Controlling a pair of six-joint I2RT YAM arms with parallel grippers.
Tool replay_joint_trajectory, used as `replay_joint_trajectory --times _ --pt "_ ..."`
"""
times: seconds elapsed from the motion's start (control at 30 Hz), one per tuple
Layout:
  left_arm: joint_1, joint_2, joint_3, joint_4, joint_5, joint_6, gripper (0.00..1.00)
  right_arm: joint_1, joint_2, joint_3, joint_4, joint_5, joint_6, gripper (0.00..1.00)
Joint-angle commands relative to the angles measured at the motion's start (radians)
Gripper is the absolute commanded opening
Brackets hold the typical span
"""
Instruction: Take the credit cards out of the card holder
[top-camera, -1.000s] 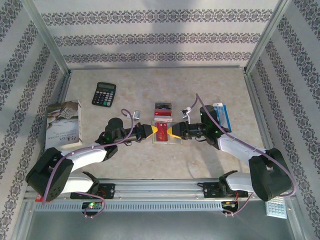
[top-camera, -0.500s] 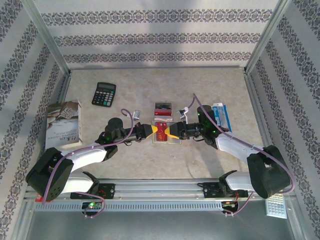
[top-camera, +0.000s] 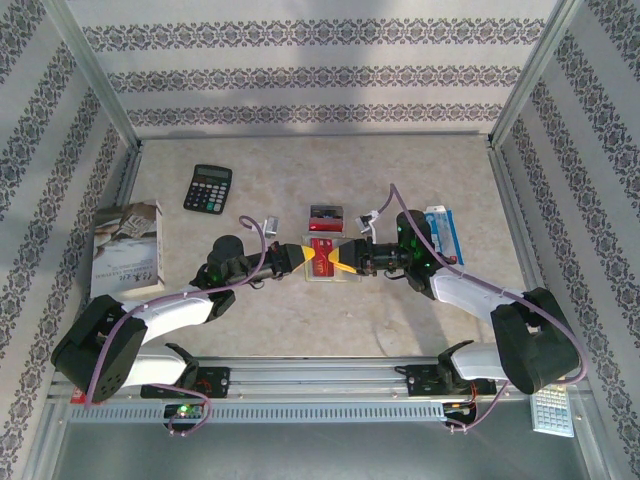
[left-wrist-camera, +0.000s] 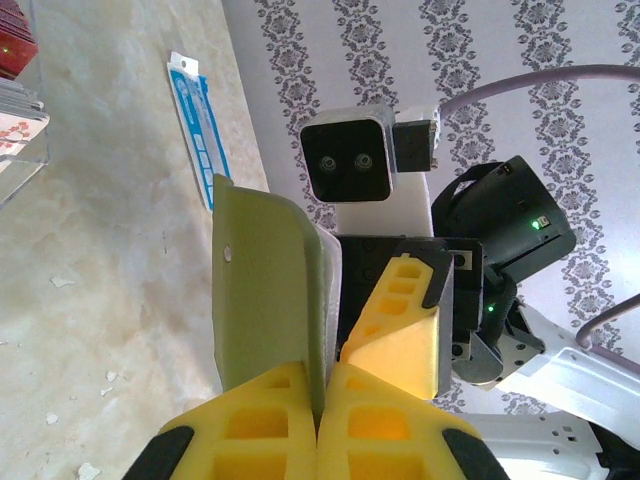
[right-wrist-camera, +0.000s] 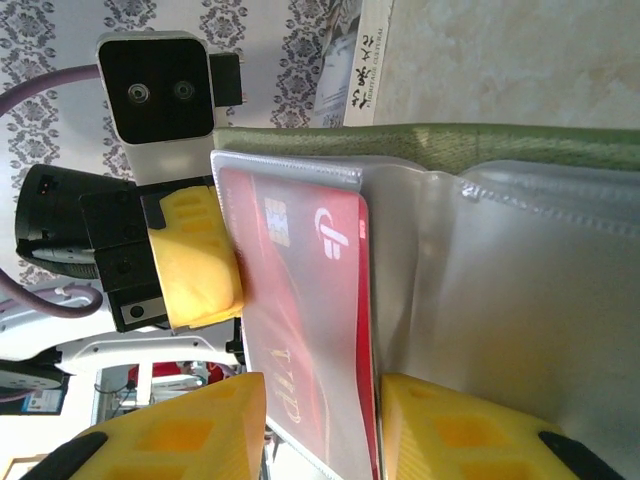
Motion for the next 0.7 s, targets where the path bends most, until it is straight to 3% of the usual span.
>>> replay_joint_trajectory --times 0.0,0.67 --pt "-0.015 0.015 0.011 0.062 0.029 -0.018 0.0 -0.004 -0.024 -0.012 0.112 -0.047 0.015 0.35" --pt "-0.015 0.061 0.021 0.075 0.058 0.002 0.0 -0.038 -0.053 -0.021 0.104 -0.087 0.026 0.31"
